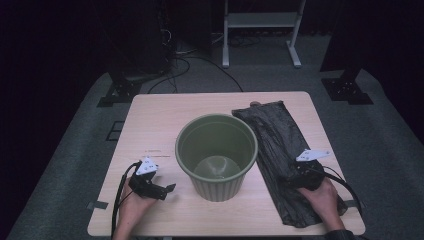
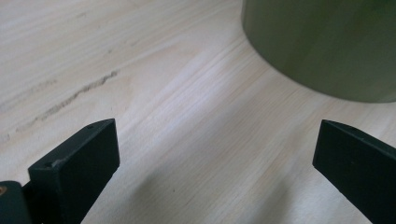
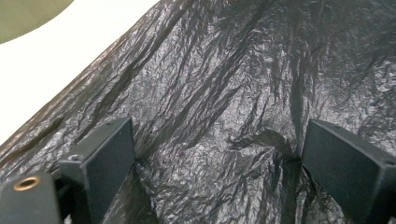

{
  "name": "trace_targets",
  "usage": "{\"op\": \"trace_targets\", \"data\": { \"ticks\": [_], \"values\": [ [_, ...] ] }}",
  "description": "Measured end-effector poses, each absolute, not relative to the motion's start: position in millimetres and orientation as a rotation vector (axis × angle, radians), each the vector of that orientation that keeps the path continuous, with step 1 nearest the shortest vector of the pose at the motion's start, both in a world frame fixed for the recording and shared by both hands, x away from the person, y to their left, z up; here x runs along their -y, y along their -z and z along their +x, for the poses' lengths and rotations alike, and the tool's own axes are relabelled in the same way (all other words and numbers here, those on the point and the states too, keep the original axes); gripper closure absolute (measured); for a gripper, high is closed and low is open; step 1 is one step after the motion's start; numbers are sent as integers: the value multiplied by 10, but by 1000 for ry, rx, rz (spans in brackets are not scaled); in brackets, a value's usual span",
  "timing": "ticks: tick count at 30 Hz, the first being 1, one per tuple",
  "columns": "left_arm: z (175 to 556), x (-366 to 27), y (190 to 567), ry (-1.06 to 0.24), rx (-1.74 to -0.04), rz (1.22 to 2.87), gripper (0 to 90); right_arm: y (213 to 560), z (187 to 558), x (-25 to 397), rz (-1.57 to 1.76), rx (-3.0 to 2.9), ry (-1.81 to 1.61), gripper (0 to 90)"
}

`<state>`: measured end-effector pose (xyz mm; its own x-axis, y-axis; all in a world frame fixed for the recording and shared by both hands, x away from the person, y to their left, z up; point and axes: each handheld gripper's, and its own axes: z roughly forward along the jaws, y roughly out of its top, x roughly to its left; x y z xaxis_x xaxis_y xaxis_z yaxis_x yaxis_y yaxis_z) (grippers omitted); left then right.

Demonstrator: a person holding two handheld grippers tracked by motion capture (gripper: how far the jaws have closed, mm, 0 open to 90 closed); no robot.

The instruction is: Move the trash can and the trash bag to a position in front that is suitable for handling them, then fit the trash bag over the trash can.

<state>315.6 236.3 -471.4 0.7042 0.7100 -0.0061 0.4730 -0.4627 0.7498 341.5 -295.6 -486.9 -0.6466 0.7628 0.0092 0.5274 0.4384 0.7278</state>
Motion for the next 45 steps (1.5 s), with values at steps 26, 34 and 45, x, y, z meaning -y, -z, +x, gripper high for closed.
{"op": "trace_targets", "data": {
  "ticks": [26, 34, 45],
  "values": [
    [3193, -2377, 4830, -396, -918, 2192, 0, 4869, 3410, 2955, 1109, -2372, -1030, 81],
    [3191, -2371, 4831, -400, -916, 2197, 0, 4828, 3415, 2992, 1145, -2347, -1018, 80],
    [3190, -2371, 4832, -401, -916, 2198, 0, 4534, 3494, 3170, 1196, -2273, -1069, 68]
  ]
}}
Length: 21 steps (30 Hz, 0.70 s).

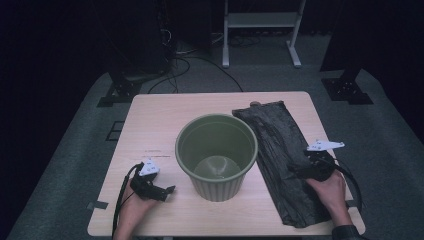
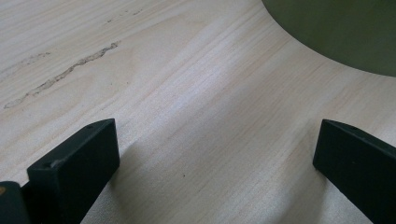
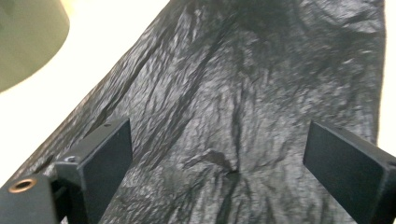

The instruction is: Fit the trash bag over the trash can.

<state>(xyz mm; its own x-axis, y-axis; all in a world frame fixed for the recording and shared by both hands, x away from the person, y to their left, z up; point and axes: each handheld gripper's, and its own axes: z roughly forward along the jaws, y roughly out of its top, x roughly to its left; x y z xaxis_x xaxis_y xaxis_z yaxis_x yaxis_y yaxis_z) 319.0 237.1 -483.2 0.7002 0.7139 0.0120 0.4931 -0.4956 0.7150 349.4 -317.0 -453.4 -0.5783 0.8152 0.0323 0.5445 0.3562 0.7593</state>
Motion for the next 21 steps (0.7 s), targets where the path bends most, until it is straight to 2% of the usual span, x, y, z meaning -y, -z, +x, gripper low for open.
{"op": "trace_targets", "data": {
  "ticks": [9, 21],
  "values": [
    [3187, -2370, 4831, -402, -920, 2197, 0, 4441, 3615, 3277, 1241, -2240, -1034, 69],
    [3185, -2370, 4831, -403, -918, 2199, 0, 4589, 3887, 3381, 1329, -2224, -966, 88]
  ]
}}
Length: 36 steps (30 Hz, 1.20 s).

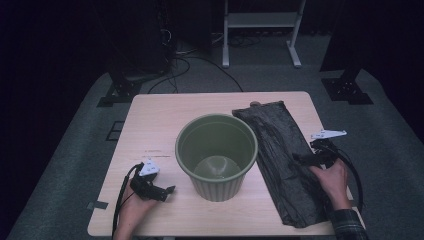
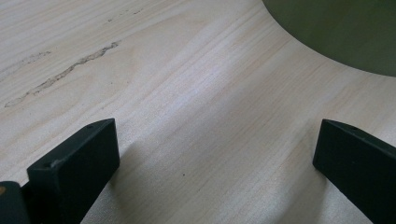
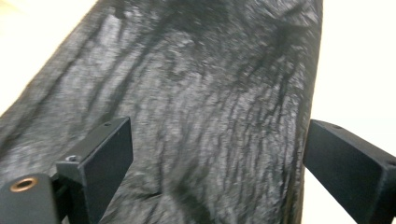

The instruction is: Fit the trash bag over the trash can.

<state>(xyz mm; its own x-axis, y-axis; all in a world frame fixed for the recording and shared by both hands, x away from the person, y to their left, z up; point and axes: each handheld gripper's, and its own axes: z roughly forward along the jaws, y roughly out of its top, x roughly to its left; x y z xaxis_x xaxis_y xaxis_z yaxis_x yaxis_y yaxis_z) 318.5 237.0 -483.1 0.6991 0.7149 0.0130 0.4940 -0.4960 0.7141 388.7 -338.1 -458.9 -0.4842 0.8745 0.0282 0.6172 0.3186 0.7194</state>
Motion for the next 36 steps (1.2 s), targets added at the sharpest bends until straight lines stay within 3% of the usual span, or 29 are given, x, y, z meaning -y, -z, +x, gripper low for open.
{"op": "trace_targets", "data": {
  "ticks": [6, 13, 15, 18, 36],
  "values": [
    [3182, -2368, 4832, -403, -917, 2198, 0, 4734, 3976, 3457, 1384, -2220, -960, 184],
    [3181, -2365, 4831, -401, -917, 2200, 0, 4765, 3941, 3439, 1341, -2219, -940, 543],
    [3179, -2363, 4831, -400, -916, 2200, 0, 4759, 3932, 3437, 1331, -2229, -945, 709],
    [3178, -2362, 4831, -400, -914, 2201, 0, 4759, 3923, 3429, 1315, -2253, -965, 872],
    [3165, -2347, 4832, -399, -914, 2199, 0, 4734, 3619, 3329, 1256, -2385, -1083, 895]
  ]
}}
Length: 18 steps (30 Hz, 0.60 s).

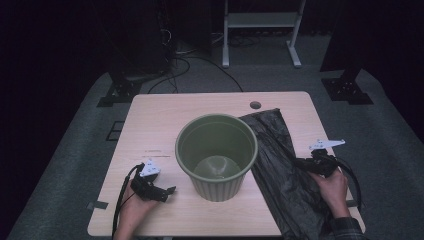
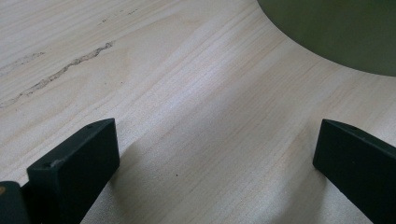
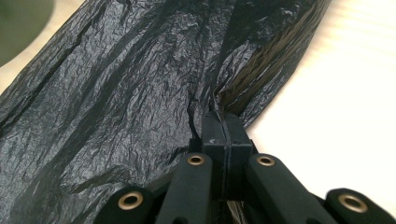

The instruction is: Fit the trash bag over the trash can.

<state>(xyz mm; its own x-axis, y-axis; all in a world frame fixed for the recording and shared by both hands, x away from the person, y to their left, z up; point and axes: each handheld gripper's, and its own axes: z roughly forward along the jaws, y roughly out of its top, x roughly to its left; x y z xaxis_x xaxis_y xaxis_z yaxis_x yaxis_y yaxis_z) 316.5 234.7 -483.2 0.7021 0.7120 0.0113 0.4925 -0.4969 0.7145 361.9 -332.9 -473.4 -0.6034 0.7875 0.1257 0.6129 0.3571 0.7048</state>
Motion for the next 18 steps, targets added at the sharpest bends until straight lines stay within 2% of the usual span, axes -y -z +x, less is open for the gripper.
{"op": "trace_targets", "data": {
  "ticks": [8, 13, 18],
  "values": [
    [3161, -2343, 4832, -397, -910, 2201, 0, 4732, 3418, 3243, 1208, -2458, -1117, 877],
    [3160, -2342, 4832, -397, -910, 2201, 0, 4745, 3449, 3198, 1237, -2451, -1130, 564],
    [3160, -2342, 4832, -397, -910, 2201, 0, 4750, 3477, 3161, 1268, -2444, -1133, 310]
  ]
}}
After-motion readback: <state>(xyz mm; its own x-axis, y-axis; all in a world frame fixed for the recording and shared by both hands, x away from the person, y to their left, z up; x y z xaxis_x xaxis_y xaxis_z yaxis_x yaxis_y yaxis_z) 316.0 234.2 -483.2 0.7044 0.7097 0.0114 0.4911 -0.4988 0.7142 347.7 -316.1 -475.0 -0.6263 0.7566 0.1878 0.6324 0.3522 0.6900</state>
